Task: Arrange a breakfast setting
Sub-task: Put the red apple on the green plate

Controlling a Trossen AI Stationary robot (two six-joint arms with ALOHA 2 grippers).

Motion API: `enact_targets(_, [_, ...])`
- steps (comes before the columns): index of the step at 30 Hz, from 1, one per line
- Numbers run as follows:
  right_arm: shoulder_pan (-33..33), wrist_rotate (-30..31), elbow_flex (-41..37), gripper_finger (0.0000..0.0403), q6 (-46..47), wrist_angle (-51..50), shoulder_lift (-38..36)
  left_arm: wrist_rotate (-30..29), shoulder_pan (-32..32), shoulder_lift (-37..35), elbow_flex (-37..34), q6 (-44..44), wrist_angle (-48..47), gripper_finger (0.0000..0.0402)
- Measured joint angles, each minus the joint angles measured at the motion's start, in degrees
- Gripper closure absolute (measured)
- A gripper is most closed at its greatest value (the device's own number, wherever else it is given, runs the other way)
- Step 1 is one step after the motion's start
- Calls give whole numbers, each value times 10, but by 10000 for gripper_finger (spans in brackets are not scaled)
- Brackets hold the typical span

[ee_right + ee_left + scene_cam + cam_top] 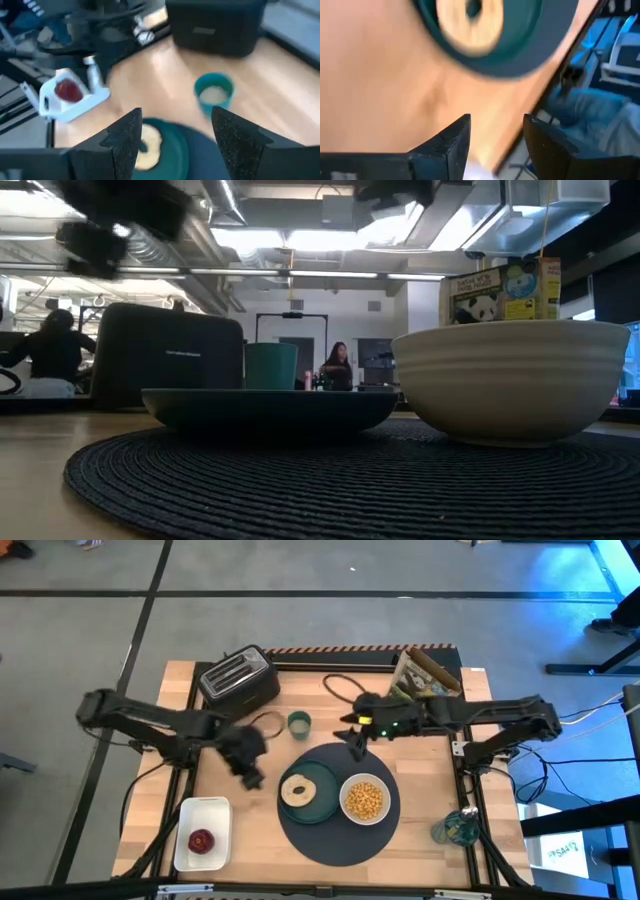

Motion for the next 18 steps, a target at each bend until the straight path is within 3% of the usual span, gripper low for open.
enact_targets(5, [0, 38, 0, 173, -29, -19, -31, -55, -187, -57, 2, -199, -40, 232])
enact_targets(9, [0, 35, 0, 173, -37, -22, -34, -33, -308, -52, 2, -364, -44, 244])
enact_targets(13, [0, 16, -1, 173, -62, -14, -33, 7, -355, -40, 2, -465, -62, 253])
enact_targets(18, [-5, 6, -1, 173, -81, -15, -30, 28, -357, -30, 2, -519, -64, 255])
